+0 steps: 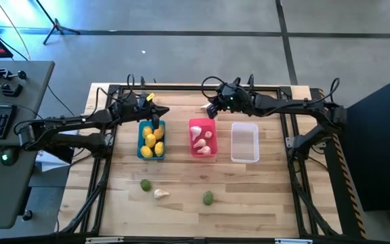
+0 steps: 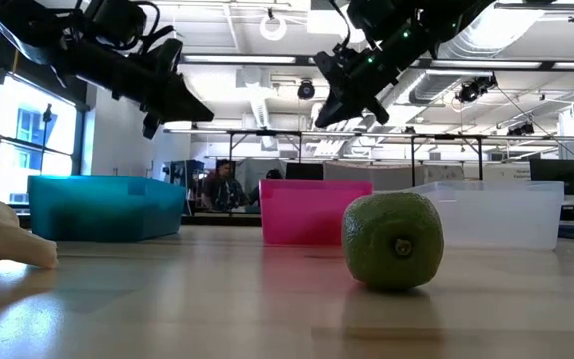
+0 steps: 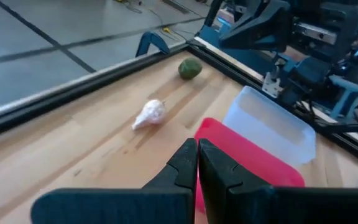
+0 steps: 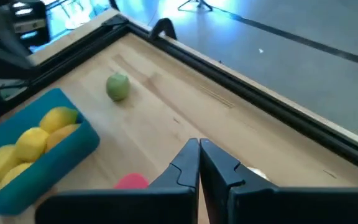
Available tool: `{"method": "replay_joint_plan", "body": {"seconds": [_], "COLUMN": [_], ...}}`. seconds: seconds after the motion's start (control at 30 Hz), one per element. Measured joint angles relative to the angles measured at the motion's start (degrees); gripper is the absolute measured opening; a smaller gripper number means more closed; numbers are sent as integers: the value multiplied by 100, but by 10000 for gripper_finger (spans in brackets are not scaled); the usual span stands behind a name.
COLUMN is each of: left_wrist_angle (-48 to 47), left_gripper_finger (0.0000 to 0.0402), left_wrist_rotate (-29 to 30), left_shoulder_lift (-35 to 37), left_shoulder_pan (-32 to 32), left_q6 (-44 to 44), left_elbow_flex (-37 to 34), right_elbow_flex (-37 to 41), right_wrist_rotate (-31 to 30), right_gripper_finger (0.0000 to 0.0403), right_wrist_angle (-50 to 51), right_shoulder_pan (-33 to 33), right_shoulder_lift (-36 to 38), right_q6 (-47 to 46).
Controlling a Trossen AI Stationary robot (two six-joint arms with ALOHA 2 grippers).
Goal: Sort produce into baskets
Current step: Put the top white garlic into the red bin
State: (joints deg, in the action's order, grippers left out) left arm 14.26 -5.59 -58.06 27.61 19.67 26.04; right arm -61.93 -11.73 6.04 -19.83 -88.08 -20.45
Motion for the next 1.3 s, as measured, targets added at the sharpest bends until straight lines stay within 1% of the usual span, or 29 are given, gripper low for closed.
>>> {"method": "replay_joint_plan", "body": {"seconds": [0.13,0.27,0.4,0.57,0.67,0.77,0.87,1.03,1.1,1.2,1.3], "left_wrist_angle": [-240,-252,-236,-258,-260,-260,-279,-284,-286,-286,-286], "left_gripper_finger": [0,0,0,0,0,0,0,0,0,0,0], "left_wrist_rotate": [-4,58,172,257,342,387,464,503,505,505,506], "left_shoulder_lift": [-2,-29,-31,-31,-31,-31,-31,-31,-31,-31,-31], "left_shoulder_pan": [-105,-238,-295,-308,-310,-308,-308,-312,-328,-328,-328], "left_q6": [147,-212,-335,-427,-434,-534,-657,-746,-805,-831,-833], "left_elbow_flex": [0,2,2,2,2,2,2,2,2,2,2], "right_elbow_flex": [0,0,2,9,7,7,8,7,7,-33,-33], "right_wrist_rotate": [-159,-169,14,495,747,927,1021,1624,1671,1465,1452], "right_gripper_finger": [13,47,103,183,226,256,269,270,270,267,247], "right_wrist_angle": [91,212,242,258,162,98,-131,-619,-688,-718,-760], "right_shoulder_pan": [-5,-47,-222,-551,-732,-873,-1001,-1150,-1148,-1142,-1142], "right_shoulder_lift": [-273,-671,-1080,-1470,-1583,-1721,-1856,-2250,-2390,-2426,-2443], "right_q6": [-319,-329,-354,-119,329,882,1253,1534,1533,1643,1648]}}
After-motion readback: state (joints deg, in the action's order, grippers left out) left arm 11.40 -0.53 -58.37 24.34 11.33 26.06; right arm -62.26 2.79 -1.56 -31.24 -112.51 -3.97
